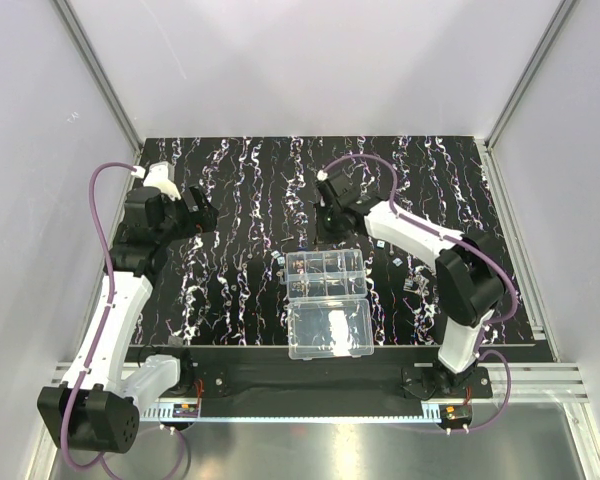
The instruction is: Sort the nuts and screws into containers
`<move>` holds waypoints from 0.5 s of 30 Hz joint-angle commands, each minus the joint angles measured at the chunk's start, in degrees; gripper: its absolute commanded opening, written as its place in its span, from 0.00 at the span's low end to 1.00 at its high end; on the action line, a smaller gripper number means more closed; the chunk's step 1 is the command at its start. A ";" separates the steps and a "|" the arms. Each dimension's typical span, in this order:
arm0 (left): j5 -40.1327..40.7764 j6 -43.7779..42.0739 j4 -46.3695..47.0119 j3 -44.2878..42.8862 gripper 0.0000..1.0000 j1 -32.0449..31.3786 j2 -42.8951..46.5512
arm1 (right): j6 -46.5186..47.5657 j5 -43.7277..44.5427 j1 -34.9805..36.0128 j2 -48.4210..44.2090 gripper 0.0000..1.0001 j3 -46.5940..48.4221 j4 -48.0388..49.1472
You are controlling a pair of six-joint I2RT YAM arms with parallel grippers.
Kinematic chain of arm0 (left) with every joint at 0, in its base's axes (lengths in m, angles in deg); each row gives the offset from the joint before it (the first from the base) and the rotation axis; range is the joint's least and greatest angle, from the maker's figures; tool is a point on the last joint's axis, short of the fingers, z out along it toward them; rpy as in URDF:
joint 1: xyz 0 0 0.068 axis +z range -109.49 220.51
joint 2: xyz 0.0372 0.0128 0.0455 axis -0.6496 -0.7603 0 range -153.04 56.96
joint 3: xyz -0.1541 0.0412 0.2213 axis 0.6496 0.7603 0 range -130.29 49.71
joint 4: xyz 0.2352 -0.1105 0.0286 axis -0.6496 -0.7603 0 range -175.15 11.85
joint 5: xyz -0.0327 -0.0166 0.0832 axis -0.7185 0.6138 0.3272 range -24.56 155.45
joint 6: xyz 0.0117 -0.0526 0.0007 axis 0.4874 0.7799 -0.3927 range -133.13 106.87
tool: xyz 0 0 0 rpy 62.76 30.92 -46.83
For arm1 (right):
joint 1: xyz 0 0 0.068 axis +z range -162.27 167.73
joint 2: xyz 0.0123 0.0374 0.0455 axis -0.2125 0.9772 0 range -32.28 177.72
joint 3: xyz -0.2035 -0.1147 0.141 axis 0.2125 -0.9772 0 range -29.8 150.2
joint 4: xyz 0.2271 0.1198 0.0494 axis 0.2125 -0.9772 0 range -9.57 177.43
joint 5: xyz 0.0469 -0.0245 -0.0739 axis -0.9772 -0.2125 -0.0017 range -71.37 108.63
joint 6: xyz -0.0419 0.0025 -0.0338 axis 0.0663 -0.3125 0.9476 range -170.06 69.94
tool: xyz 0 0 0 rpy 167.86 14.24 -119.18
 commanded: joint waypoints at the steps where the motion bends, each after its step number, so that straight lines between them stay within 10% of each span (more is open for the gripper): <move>1: -1.78 0.41 2.21 0.13 0.99 0.28 0.42 | -1.18 -2.07 1.79 1.07 0.00 -0.93 1.36; 11: -1.69 0.41 2.21 0.13 0.99 0.28 0.33 | -1.18 -0.49 2.40 3.27 0.02 -1.28 1.80; 15: -1.87 0.50 2.12 0.21 0.99 0.28 0.24 | -0.74 -1.89 2.41 2.39 0.38 -0.58 1.19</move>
